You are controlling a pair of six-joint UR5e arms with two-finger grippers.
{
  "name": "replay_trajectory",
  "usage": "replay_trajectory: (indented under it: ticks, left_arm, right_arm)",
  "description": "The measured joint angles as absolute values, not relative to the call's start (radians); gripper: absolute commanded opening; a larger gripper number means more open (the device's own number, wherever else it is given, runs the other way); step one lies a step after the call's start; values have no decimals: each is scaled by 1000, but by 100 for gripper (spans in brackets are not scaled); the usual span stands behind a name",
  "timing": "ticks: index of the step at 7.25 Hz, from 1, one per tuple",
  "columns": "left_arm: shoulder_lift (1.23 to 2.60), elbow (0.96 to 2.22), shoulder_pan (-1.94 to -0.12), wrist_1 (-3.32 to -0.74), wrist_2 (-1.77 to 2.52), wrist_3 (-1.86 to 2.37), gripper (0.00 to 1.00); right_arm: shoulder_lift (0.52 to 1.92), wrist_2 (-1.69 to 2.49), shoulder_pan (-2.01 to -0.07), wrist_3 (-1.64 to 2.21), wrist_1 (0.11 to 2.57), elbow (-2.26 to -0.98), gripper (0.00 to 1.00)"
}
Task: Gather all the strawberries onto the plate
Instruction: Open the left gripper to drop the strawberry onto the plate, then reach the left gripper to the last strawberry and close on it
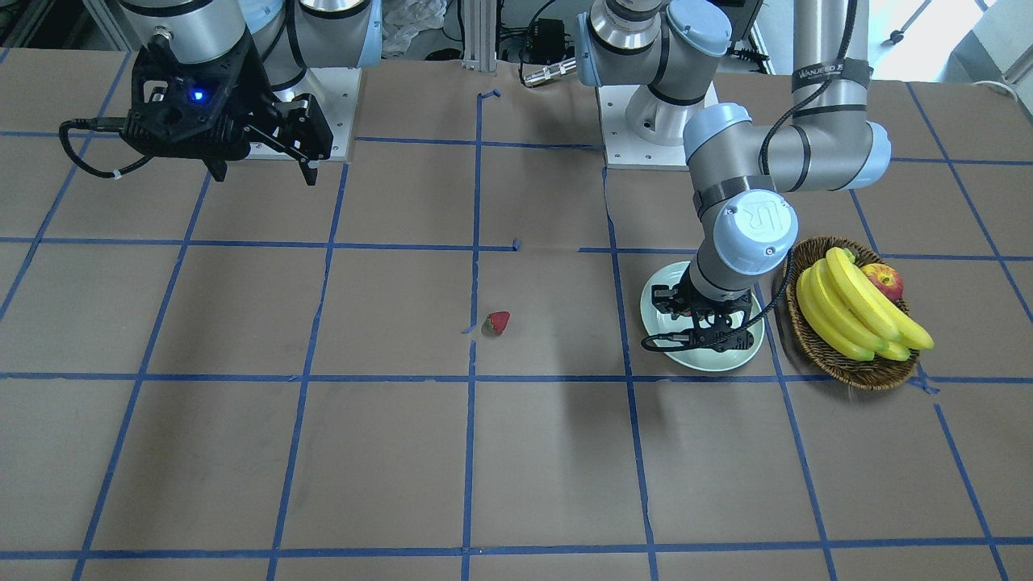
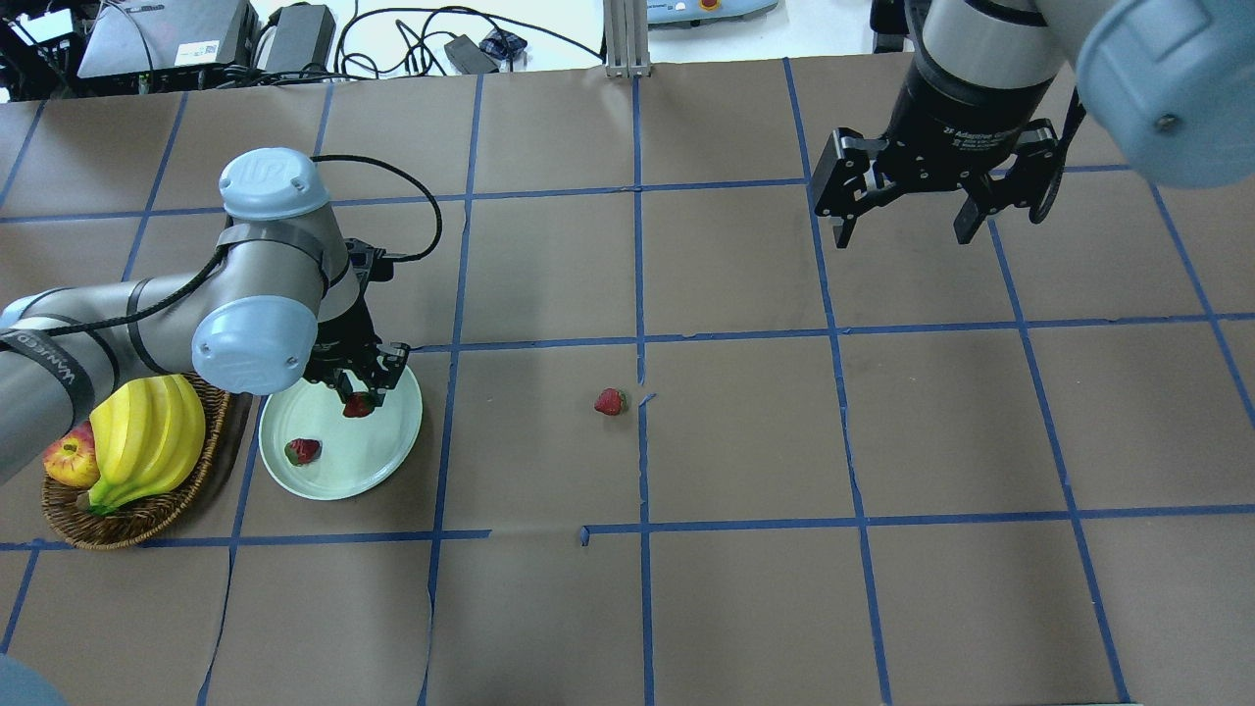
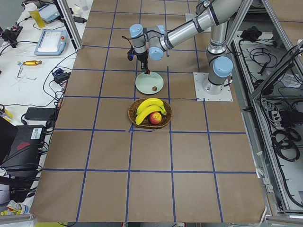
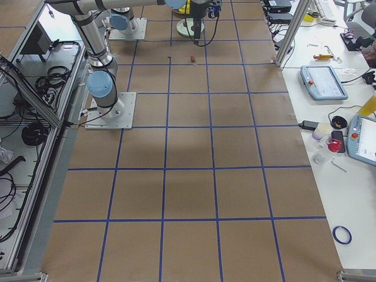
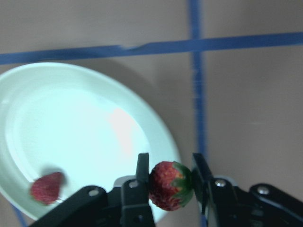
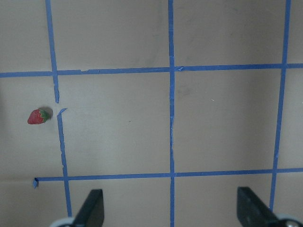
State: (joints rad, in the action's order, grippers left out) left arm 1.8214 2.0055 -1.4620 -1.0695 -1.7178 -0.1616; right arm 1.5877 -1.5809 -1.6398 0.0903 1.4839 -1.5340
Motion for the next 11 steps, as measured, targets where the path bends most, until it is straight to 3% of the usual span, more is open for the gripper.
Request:
replay_trajectory:
  ticks: [2, 6, 8, 9, 10, 11]
  left_arm:
    - [1816, 2022, -1504, -1011, -1699, -138, 100]
    - [1881, 1914, -1820, -855, -1600, 359, 100]
    - [1951, 1880, -1930, -811, -1599, 487, 94]
    - [1983, 1878, -1951, -803, -1601, 507, 81]
    - [2007, 1879, -1959, -800, -1602, 513, 46]
    - [2022, 1882, -1962, -799, -1602, 512, 35]
  right_arm:
    - [1588, -1580, -1640, 92, 1484, -1534, 100]
    - [1588, -1580, -1640, 92, 1482, -1535, 100]
    - [1588, -1581, -1641, 92, 1481, -1535, 100]
    - [1588, -1581, -1641, 92, 1480, -1534, 100]
    - [1588, -1581, -1641, 92, 1480, -1534, 100]
    - [1588, -1582, -1641, 92, 1480, -1534, 100]
